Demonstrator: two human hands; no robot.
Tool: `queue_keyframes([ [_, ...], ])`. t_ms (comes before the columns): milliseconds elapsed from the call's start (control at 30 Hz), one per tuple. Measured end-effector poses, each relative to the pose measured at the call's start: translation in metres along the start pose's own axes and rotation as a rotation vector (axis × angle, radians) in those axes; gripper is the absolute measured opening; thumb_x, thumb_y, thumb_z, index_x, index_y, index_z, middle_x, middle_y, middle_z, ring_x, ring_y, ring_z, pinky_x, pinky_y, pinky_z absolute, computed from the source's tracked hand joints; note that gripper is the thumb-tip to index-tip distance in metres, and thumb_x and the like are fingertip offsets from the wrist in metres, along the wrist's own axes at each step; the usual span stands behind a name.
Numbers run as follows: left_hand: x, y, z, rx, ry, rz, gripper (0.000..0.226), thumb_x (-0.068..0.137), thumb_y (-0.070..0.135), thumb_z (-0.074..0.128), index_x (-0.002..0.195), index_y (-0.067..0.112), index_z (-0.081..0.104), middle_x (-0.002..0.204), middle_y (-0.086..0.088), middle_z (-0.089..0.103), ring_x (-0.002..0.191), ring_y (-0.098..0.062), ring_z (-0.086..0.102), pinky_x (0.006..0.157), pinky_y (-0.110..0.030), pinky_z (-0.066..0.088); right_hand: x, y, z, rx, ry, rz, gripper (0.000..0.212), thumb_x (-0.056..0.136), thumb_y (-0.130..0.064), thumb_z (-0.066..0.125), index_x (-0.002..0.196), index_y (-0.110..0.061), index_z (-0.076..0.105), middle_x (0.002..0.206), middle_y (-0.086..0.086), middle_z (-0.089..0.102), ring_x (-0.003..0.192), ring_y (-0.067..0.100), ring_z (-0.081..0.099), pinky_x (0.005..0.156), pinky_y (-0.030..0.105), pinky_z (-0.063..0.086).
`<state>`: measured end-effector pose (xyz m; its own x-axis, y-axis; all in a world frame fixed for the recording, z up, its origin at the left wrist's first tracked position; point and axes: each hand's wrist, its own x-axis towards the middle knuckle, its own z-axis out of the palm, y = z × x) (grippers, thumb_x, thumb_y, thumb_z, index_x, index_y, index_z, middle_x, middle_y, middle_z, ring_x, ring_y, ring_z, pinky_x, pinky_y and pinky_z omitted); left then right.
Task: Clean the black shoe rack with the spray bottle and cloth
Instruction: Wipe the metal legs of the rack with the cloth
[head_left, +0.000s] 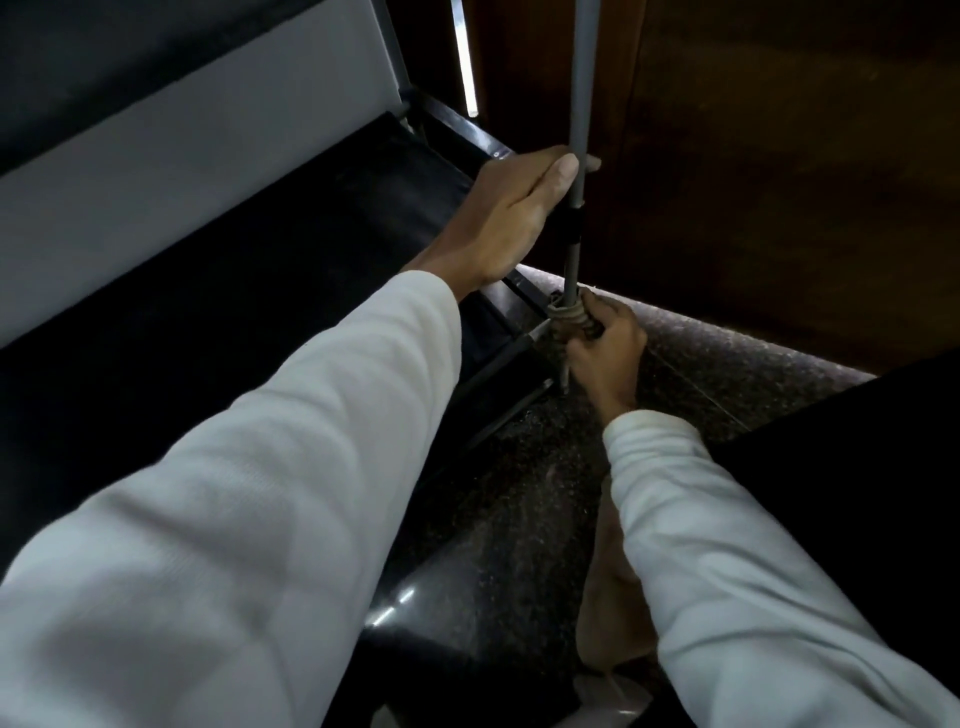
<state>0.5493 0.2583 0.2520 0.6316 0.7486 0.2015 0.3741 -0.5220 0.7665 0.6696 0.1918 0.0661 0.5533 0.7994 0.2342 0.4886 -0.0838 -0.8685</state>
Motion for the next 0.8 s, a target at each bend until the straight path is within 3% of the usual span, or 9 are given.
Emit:
queue_keyframes([
  [67,-0.001,0.001,-0.001,0.014,0.011,0.004,0.037,0.106,0.026,0.035,0.122,0.013,0.066,0.087,0.016,0.067,0.087,0.004,0.062,0.09,-0.026,0.049,0.011,0.008,-0.005,0.007,-0.103,-0.072,0.046,0.071,-0.02,0.063,0.115,-0.008,0.073,0.106,0.0,0.064,0.097,0.005,0.057,0.09,-0.005,0.031],
  [167,-0.001,0.001,0.0,0.004,0.003,-0.003,0.037,0.106,0.027,0.035,0.123,0.012,0.065,0.102,-0.001,0.069,0.104,-0.009,0.064,0.099,-0.038,0.05,0.033,0.023,-0.009,-0.034,-0.248,-0.057,0.043,0.076,-0.004,0.077,0.118,-0.005,0.071,0.114,-0.001,0.062,0.103,0.012,0.063,0.094,0.012,0.045],
  [200,-0.001,-0.001,0.0,-0.007,0.003,-0.005,0.037,0.106,0.027,0.035,0.124,0.012,0.064,0.105,-0.004,0.069,0.106,-0.011,0.064,0.099,-0.039,0.05,0.038,0.027,-0.009,-0.049,-0.267,-0.056,0.043,0.076,0.0,0.078,0.118,-0.006,0.072,0.115,-0.003,0.061,0.102,0.01,0.062,0.092,0.011,0.045],
  [267,0.0,-0.001,0.0,-0.016,0.01,-0.002,0.037,0.106,0.026,0.036,0.124,0.012,0.064,0.106,-0.005,0.069,0.105,-0.01,0.065,0.098,-0.037,0.051,0.041,0.034,-0.009,0.035,-0.3,-0.003,0.039,0.077,0.006,0.074,0.112,-0.012,0.074,0.107,-0.009,0.064,0.088,0.001,0.064,0.08,0.008,0.05],
  [367,0.001,-0.001,0.0,0.007,0.006,0.025,0.035,0.104,0.027,0.042,0.126,0.01,0.063,0.107,-0.004,0.069,0.104,-0.007,0.064,0.095,-0.028,0.052,0.034,0.035,-0.007,0.238,-0.318,0.141,0.034,0.086,0.009,0.066,0.09,-0.025,0.072,0.078,-0.008,0.072,0.062,0.005,0.068,0.059,0.02,0.057],
  [500,0.0,-0.001,0.0,0.106,0.046,0.113,0.04,0.098,0.03,0.056,0.132,0.008,0.059,0.125,-0.001,0.064,0.118,-0.007,0.057,0.1,-0.019,0.045,0.018,0.029,-0.001,0.467,-0.229,0.309,0.032,0.091,0.007,0.061,0.095,-0.023,0.071,0.083,0.006,0.07,0.068,0.013,0.064,0.066,0.028,0.057],
  [633,-0.01,0.003,0.004,0.188,0.333,0.372,0.045,0.094,0.017,0.063,0.129,-0.009,0.054,0.131,-0.018,0.057,0.127,-0.026,0.053,0.106,-0.026,0.042,0.011,0.03,0.012,0.637,0.064,0.577,0.026,0.091,0.001,0.063,0.116,-0.004,0.071,0.105,0.013,0.072,0.075,0.008,0.067,0.074,0.021,0.058],
  [700,-0.021,-0.001,0.009,0.197,0.498,0.488,0.039,0.092,0.008,0.062,0.125,-0.013,0.055,0.127,-0.023,0.057,0.124,-0.029,0.053,0.104,-0.037,0.045,0.003,0.037,0.016,0.564,0.111,0.641,0.025,0.09,-0.005,0.068,0.115,-0.006,0.073,0.107,0.013,0.074,0.088,0.018,0.072,0.088,0.033,0.059],
  [800,-0.048,-0.02,0.03,0.222,0.611,0.56,0.023,0.093,0.002,0.058,0.112,-0.008,0.064,0.114,-0.019,0.06,0.111,-0.022,0.057,0.094,-0.03,0.046,-0.015,0.038,0.021,0.583,0.136,0.655,0.027,0.09,-0.013,0.071,0.116,-0.01,0.072,0.107,0.01,0.075,0.096,0.02,0.069,0.099,0.047,0.054],
])
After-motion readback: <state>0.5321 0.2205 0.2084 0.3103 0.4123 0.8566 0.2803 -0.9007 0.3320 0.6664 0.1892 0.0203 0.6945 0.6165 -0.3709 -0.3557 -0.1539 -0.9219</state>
